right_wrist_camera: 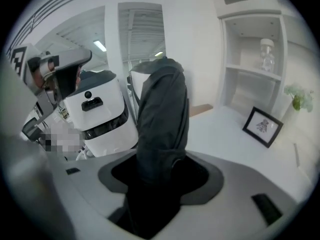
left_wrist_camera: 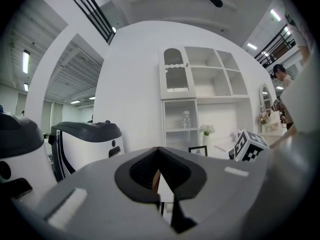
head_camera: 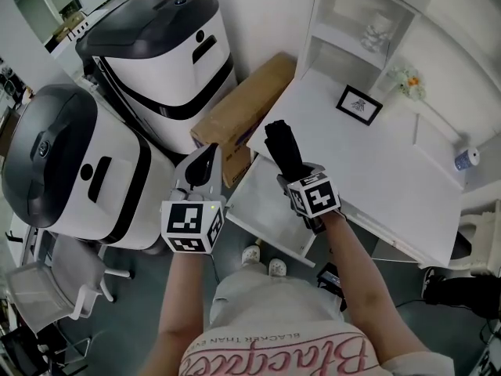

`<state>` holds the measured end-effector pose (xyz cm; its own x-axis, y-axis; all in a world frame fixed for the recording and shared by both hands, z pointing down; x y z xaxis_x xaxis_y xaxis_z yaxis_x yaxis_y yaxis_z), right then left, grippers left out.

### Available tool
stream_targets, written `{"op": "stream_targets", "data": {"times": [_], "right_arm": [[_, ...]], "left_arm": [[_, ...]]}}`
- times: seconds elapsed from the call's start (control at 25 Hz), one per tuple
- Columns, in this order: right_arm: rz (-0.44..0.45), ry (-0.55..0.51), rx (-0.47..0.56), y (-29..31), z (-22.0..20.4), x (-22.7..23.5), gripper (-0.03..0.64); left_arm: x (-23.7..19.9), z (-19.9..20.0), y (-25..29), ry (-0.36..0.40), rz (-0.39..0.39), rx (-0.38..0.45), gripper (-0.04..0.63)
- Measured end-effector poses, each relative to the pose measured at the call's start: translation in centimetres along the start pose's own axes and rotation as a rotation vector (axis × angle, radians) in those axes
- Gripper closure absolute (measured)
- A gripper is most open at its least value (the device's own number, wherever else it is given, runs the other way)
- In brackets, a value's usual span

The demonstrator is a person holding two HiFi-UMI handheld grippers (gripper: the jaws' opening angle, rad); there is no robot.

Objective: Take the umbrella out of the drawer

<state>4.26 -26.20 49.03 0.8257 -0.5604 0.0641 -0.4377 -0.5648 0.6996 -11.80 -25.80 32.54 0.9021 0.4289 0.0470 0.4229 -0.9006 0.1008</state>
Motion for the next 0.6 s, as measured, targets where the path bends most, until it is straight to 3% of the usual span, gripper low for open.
{"op": "stream_targets", "data": {"times": [0.32, 0.6], "right_arm": [[-0.058, -0.01, 0.132, -4.7, 4.1, 2.2, 0.37], [-0.127, -0.009, 0.28, -9.5, 7.2, 3.3, 0.37]], "left_arm": [[0.9, 1.8, 1.2, 0.007, -0.029, 0.045, 0.586], [1.0, 3.7, 0.8, -0.031, -0.032, 0.101, 0.586]]}}
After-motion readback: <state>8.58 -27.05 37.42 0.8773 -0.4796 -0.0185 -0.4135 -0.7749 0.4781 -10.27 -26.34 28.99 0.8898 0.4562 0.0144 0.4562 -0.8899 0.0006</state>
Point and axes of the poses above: the fingertips, and each gripper's own axes: y forward along the fingers, x to its right, z out of its top, the point moved 1 cm from there along -y, backward along the fingers, and after that the axes turned 1 degree about z, right-handed, at the moved point
